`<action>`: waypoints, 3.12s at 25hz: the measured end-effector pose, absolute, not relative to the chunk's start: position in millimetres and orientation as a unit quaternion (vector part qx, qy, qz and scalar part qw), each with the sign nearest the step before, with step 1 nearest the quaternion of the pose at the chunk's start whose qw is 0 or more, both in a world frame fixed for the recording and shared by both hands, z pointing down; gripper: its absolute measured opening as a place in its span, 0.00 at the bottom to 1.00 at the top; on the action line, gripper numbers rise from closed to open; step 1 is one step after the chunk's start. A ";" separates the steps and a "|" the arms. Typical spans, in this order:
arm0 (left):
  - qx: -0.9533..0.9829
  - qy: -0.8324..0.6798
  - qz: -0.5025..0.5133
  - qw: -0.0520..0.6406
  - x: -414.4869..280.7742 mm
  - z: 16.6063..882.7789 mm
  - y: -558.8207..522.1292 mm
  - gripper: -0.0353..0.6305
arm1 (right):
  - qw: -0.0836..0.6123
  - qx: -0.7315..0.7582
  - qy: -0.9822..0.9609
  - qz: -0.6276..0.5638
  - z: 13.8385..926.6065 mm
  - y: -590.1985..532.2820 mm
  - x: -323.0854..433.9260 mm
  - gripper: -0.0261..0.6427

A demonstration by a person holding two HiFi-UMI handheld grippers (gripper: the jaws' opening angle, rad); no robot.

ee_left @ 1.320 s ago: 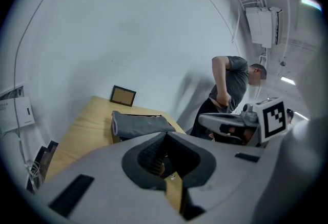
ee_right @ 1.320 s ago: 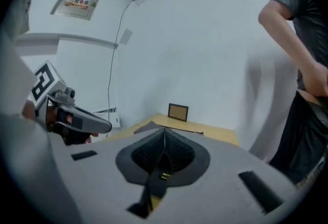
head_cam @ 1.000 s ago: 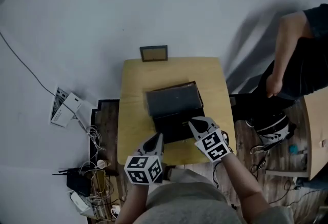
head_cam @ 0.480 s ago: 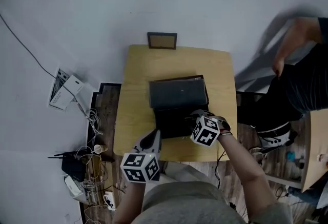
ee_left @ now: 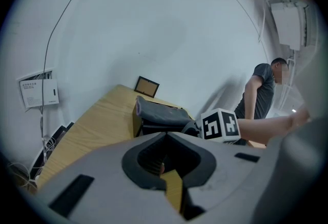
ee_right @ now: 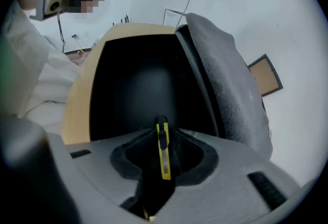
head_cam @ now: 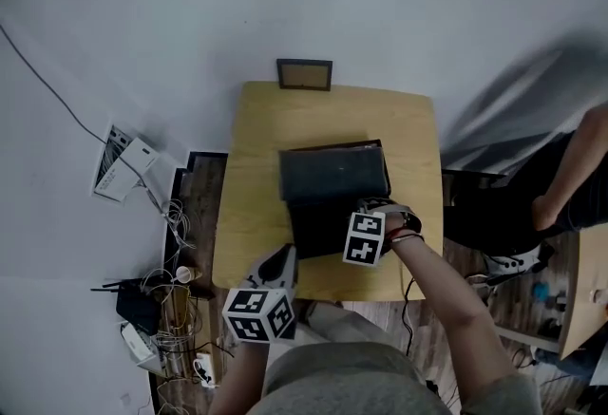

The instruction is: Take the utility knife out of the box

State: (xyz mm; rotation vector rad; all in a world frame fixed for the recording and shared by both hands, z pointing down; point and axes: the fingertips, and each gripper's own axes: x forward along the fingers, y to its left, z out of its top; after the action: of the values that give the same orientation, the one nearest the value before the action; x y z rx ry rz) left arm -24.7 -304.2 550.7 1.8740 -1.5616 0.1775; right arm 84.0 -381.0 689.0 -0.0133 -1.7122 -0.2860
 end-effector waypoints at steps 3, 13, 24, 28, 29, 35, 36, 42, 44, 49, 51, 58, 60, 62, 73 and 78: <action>0.720 -0.600 0.069 0.341 -25.9 550.6 -302.0 0.06 | 0.653 -0.020 -0.744 -0.137 690.1 -381.1 77.7 0.13; 0.721 -0.601 0.068 0.338 -31.3 550.0 -290.1 0.06 | 0.626 -0.015 -0.767 -0.136 682.8 -374.0 72.0 0.12; 0.767 -0.553 0.074 0.317 -13.2 536.2 -275.3 0.06 | 0.467 0.160 -0.860 -0.129 599.9 -348.0 57.1 0.12; 0.783 -0.534 0.074 0.309 -14.9 525.7 -259.2 0.06 | 0.411 0.243 -0.871 -0.119 564.3 -330.6 52.4 0.12; 0.788 -0.529 0.075 0.306 -15.4 523.1 -254.0 0.06 | 0.397 0.264 -0.872 -0.115 555.4 -325.6 52.2 0.12; 0.809 -0.505 0.080 0.289 -20.6 509.8 -218.6 0.06 | 0.303 0.387 -0.867 -0.081 502.4 -288.9 58.4 0.12; 0.813 -0.501 0.081 0.286 -20.5 508.0 -212.3 0.06 | 0.290 0.404 -0.865 -0.074 495.3 -281.5 60.6 0.12; 0.831 -0.480 0.081 0.269 -16.9 494.3 -174.8 0.06 | 0.221 0.472 -0.853 -0.026 465.8 -233.6 72.4 0.12; 0.837 -0.472 0.080 0.263 -14.3 490.1 -163.0 0.06 | 0.199 0.494 -0.846 -0.017 458.8 -216.7 77.4 0.12; 0.848 -0.459 0.074 0.256 -12.5 481.6 -131.2 0.06 | 0.141 0.542 -0.828 0.020 440.6 -169.9 87.8 0.12; 0.852 -0.453 0.070 0.253 -11.3 478.4 -119.2 0.06 | 0.122 0.554 -0.823 0.032 434.9 -152.0 90.8 0.12; 0.858 -0.446 0.062 0.247 -12.5 470.5 -85.4 0.06 | 0.093 0.574 -0.812 0.055 430.7 -104.4 97.6 0.12; 0.859 -0.446 0.060 0.245 -14.8 469.3 -76.2 0.06 | 0.086 0.577 -0.810 0.058 430.5 -93.4 97.8 0.12; 0.860 -0.446 0.057 0.243 -16.8 467.6 -68.6 0.06 | 0.078 0.581 -0.808 0.060 429.0 -83.5 98.1 0.12; 0.861 -0.446 0.054 0.240 -28.2 467.7 -50.0 0.06 | 0.049 0.587 -0.806 0.065 421.9 -54.5 92.2 0.12; 0.863 -0.445 0.053 0.235 -28.0 465.4 -49.3 0.06 | 0.042 0.581 -0.811 0.061 415.3 -51.8 87.9 0.12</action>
State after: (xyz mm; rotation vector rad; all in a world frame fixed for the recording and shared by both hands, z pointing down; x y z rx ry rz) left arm -28.0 -49.3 465.4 2.3683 -1.2201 0.1451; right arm 87.9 -51.8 415.3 1.7788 -2.4811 0.1860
